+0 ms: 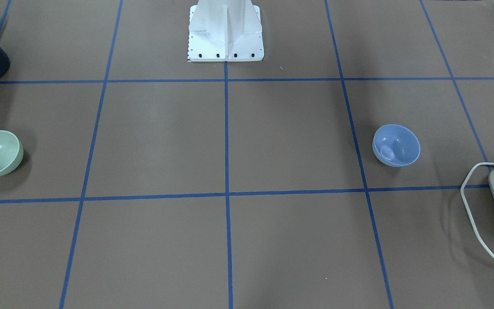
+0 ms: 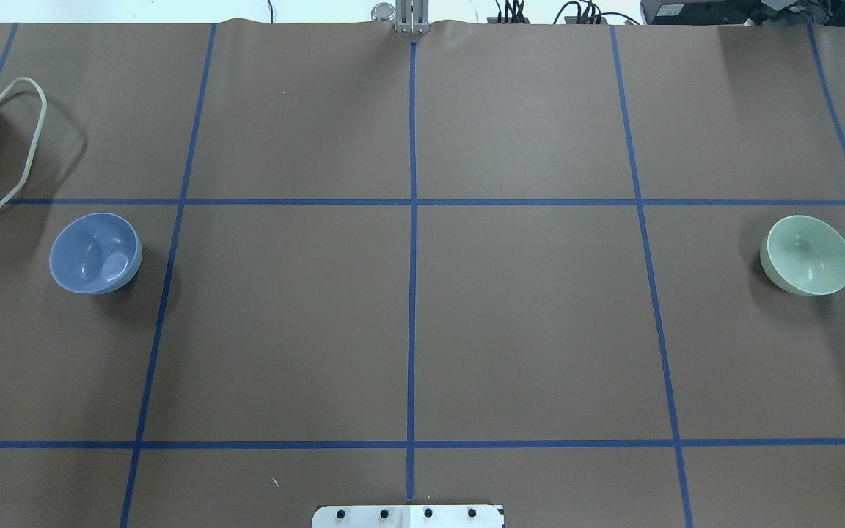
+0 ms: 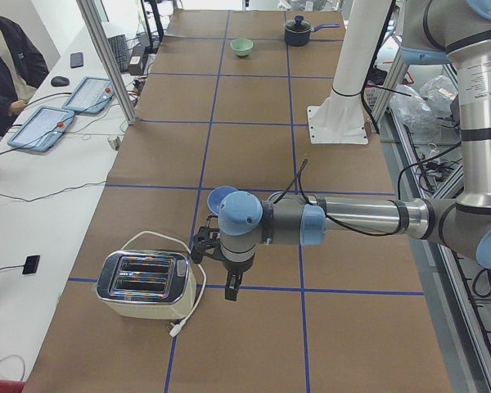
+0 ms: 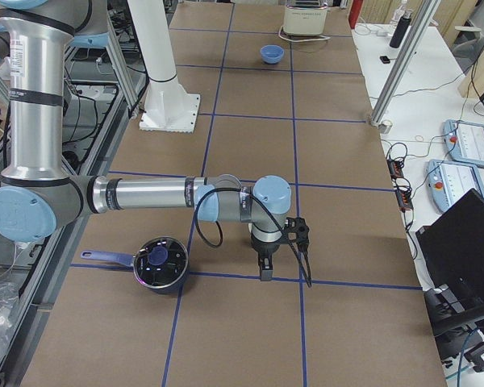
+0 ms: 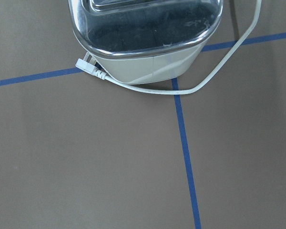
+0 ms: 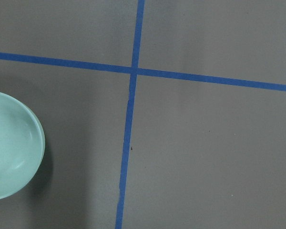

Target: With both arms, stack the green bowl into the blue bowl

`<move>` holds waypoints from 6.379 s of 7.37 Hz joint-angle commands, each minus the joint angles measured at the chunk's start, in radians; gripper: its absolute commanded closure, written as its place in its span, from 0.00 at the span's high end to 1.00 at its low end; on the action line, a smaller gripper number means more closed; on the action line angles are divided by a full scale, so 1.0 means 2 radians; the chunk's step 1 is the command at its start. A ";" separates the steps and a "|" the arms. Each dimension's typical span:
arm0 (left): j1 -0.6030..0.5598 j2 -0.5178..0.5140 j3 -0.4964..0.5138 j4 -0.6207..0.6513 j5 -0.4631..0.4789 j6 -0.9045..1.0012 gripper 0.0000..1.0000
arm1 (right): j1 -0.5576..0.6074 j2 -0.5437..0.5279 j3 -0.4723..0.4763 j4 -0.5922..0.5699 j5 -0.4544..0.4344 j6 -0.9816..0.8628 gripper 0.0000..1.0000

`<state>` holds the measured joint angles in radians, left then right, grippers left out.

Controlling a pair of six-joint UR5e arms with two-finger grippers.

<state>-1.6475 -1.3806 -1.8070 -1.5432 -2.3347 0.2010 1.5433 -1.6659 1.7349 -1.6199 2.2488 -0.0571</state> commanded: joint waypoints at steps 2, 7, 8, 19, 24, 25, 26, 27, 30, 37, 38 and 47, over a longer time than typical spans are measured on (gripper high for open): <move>0.000 0.001 -0.008 -0.001 0.001 0.000 0.98 | 0.000 0.001 0.000 0.000 0.001 0.001 1.00; -0.004 0.000 -0.002 -0.144 0.022 -0.001 0.98 | -0.001 0.008 0.016 0.022 0.004 0.000 1.00; -0.003 -0.012 0.005 -0.197 0.038 -0.002 0.98 | -0.001 0.007 0.013 0.091 0.005 0.002 1.00; 0.291 -0.083 0.048 -0.291 0.092 -0.519 0.97 | -0.054 0.025 0.029 0.174 0.011 0.126 1.00; 0.352 -0.100 0.070 -0.303 0.123 -0.515 0.80 | -0.054 0.025 0.028 0.174 0.011 0.127 1.00; 0.353 -0.099 0.070 -0.303 0.122 -0.515 0.58 | -0.054 0.025 0.028 0.174 0.010 0.127 1.00; 0.354 -0.099 0.070 -0.303 0.123 -0.515 0.32 | -0.054 0.024 0.028 0.174 0.010 0.127 1.00; 0.354 -0.099 0.070 -0.303 0.123 -0.515 0.05 | -0.054 0.024 0.028 0.174 0.010 0.127 1.00; 0.354 -0.101 0.061 -0.301 0.117 -0.515 0.00 | -0.054 0.025 0.027 0.174 0.010 0.127 1.00; 0.438 -0.397 0.005 0.078 0.133 -0.614 0.00 | -0.054 0.025 0.025 0.174 0.011 0.127 1.00; 0.472 -0.412 0.008 0.065 0.156 -0.645 0.00 | -0.055 0.025 0.025 0.173 0.011 0.127 1.00; 0.572 -0.466 0.103 -0.048 0.234 -0.739 0.00 | -0.054 0.029 0.022 0.173 0.011 0.130 1.00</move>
<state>-0.5110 -2.3113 -1.6026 -1.6385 -1.8753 -1.2767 1.4358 -1.6089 1.7801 -1.2746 2.2704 0.2025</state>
